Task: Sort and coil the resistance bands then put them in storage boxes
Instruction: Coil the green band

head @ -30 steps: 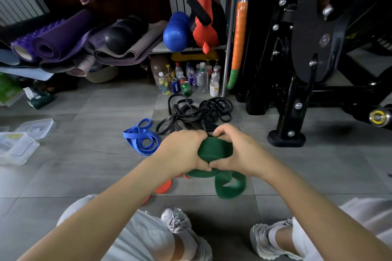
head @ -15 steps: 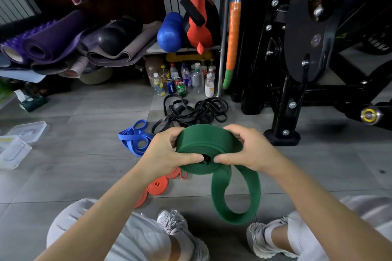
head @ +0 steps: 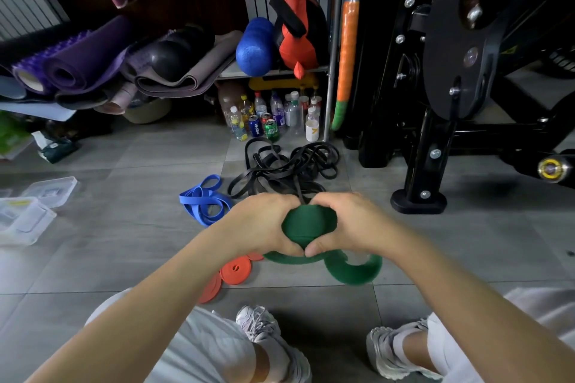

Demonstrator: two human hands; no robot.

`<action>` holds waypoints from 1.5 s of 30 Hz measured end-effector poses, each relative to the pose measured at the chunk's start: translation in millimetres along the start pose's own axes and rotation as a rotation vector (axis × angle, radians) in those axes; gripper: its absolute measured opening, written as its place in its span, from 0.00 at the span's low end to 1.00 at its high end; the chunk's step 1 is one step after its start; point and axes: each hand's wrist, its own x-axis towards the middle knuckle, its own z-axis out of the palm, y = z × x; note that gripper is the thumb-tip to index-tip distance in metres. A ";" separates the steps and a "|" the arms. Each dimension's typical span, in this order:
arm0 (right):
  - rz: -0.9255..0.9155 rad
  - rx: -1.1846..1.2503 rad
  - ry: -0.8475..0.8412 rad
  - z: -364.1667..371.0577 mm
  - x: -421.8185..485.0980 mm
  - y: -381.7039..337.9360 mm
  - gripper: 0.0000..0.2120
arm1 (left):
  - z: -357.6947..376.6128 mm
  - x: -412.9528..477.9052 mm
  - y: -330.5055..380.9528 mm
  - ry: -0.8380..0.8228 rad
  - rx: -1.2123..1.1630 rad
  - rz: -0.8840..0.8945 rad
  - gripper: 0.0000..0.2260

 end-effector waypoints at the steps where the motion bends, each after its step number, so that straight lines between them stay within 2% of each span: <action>1: 0.010 0.078 -0.026 -2.6 -0.1 3.1 0.27 | 0.3 -0.3 -3.2 0.003 -0.056 -0.002 0.18; 4: 0.022 0.299 -0.056 -5.7 -7.3 24.9 0.29 | -1.0 -6.4 -12.8 0.034 -0.227 -0.047 0.16; 7: 0.056 0.529 -0.056 9.5 -20.6 62.8 0.25 | -9.9 -12.1 -22.6 0.088 -0.397 -0.089 0.15; 11: 0.375 0.648 0.024 55.8 -31.2 105.6 0.12 | -21.1 -16.0 -34.2 0.144 -0.564 -0.114 0.16; 14: 0.542 0.830 0.065 80.4 -34.7 115.8 0.13 | -22.6 -16.4 -37.2 0.137 -0.608 -0.121 0.17; 19: 0.701 0.871 -0.045 101.6 -35.7 113.6 0.11 | -16.6 -18.8 -46.3 0.121 -0.739 -0.133 0.18; 22: 0.775 1.272 0.104 99.5 -32.6 111.7 0.10 | -14.9 -17.8 -62.3 0.114 -0.741 -0.182 0.21; 25: 0.733 1.570 0.194 86.4 -32.9 114.6 0.09 | -9.5 -16.4 -83.9 0.103 -0.717 -0.247 0.18; 29: 0.560 1.746 0.188 71.5 -37.7 126.3 0.10 | -1.7 -20.9 -107.9 0.074 -0.617 -0.305 0.16; 33: 0.517 1.760 0.261 70.0 -31.3 129.7 0.12 | 7.4 -24.0 -116.8 0.030 -0.611 -0.340 0.18; 38: 0.609 1.770 0.269 80.3 -25.1 139.9 0.16 | 6.1 -23.9 -117.0 0.060 -0.663 -0.358 0.19; 41: 0.688 1.770 0.354 79.9 -22.2 145.3 0.15 | 1.0 -24.8 -115.2 0.073 -0.645 -0.318 0.16; 43: 0.743 1.610 0.381 77.9 -20.2 147.1 0.15 | -2.6 -25.0 -111.0 0.062 -0.637 -0.295 0.16; 45: 0.789 1.170 0.297 74.6 -20.0 142.7 0.15 | -6.3 -24.7 -103.4 0.038 -0.635 -0.269 0.16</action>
